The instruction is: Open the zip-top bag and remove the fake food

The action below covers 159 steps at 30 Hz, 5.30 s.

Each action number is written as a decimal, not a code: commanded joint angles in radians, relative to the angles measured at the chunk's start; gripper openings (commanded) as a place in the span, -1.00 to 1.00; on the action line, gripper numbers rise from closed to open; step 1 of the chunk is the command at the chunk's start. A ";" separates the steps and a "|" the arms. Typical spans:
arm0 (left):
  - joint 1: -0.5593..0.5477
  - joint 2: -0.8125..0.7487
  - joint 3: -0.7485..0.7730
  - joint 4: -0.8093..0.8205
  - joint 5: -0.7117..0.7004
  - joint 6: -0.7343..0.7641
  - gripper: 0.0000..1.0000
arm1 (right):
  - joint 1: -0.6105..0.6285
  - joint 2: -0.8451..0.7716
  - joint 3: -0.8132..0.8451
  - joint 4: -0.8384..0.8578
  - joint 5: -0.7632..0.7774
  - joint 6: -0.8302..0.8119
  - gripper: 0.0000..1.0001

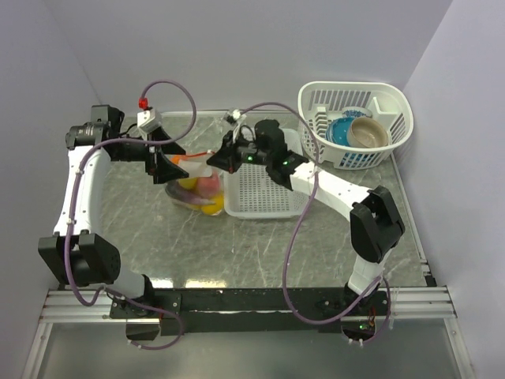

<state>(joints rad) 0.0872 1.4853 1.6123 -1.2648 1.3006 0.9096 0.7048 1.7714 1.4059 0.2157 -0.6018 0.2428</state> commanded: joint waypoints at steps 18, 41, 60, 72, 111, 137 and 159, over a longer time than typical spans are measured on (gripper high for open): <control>-0.080 -0.042 -0.100 0.368 0.038 -0.019 0.43 | 0.076 -0.020 0.142 -0.176 -0.179 -0.126 -1.00; -0.155 0.069 0.043 -0.110 0.002 0.301 0.30 | 0.061 -0.027 0.137 -0.226 -0.131 -0.192 -1.00; -0.170 0.081 0.046 -0.096 -0.041 0.342 0.09 | 0.048 -0.029 0.127 -0.220 -0.150 -0.171 -1.00; -0.133 0.050 0.001 0.160 -0.008 0.118 0.26 | 0.056 -0.043 0.110 -0.219 -0.151 -0.174 -1.00; -0.161 0.144 0.066 -0.108 -0.070 0.324 -0.98 | 0.047 -0.052 0.102 -0.219 -0.139 -0.181 -1.00; 0.177 0.130 0.146 -0.110 -0.365 0.380 -0.99 | -0.028 -0.194 -0.122 -0.027 -0.063 -0.109 -1.00; 0.425 0.087 0.078 -0.110 -0.458 0.433 -0.98 | -0.024 -0.110 -0.119 0.031 0.188 -0.108 -1.00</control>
<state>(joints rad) 0.4549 1.5974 1.7168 -1.3895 0.9363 1.3025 0.7002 1.6699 1.2770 0.2222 -0.4835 0.1589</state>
